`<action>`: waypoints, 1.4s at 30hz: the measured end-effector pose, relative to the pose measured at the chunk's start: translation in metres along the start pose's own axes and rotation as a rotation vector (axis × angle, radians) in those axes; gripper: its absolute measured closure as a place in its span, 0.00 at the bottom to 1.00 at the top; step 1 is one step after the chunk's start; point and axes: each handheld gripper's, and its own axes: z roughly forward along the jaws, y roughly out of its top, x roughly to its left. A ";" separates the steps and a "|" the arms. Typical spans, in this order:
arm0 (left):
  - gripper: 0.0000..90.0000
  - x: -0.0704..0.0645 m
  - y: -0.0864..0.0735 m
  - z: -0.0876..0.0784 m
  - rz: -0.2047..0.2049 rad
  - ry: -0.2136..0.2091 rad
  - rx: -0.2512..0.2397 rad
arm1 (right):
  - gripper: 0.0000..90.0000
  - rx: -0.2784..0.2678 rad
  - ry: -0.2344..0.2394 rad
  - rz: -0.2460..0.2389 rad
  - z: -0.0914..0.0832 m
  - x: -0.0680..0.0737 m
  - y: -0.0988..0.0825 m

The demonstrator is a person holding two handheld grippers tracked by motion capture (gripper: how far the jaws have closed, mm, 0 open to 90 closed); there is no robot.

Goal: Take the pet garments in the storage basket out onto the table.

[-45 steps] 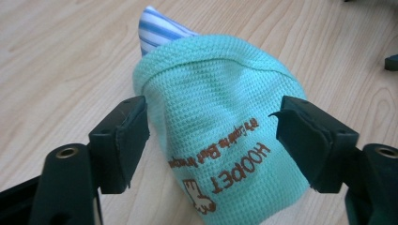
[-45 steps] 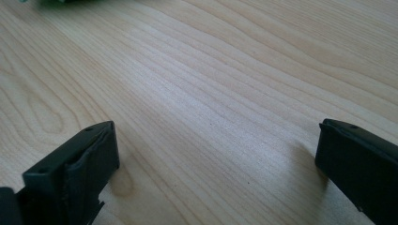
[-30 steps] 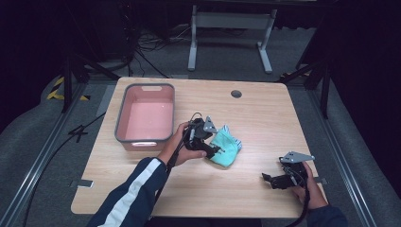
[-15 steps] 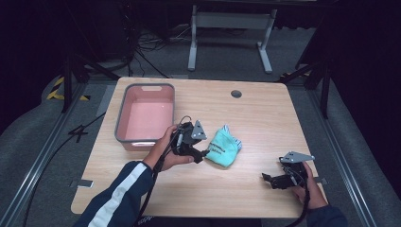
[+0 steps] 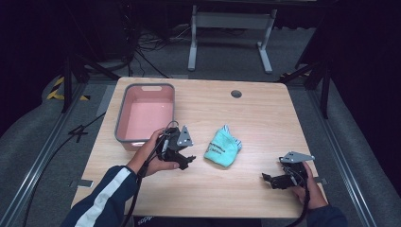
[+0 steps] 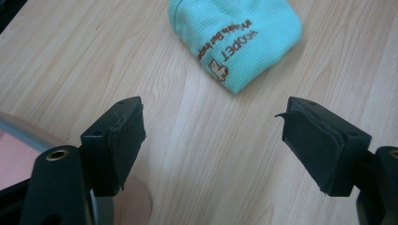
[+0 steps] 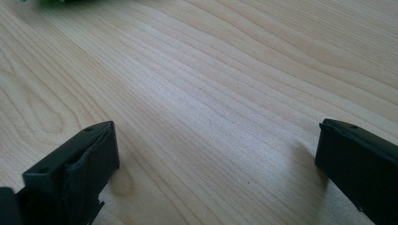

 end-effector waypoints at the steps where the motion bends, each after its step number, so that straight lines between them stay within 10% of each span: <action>1: 0.23 0.000 0.000 0.000 0.000 0.000 0.000 | 0.00 0.000 0.000 0.000 0.000 0.000 0.000; 23: 0.24 -0.006 -0.070 -0.026 0.024 0.035 0.086 | 0.00 0.000 0.000 0.000 0.000 0.000 0.000; 42: 0.20 0.009 -0.162 -0.044 -0.090 0.083 0.116 | 0.00 0.000 0.001 0.000 0.000 0.000 0.000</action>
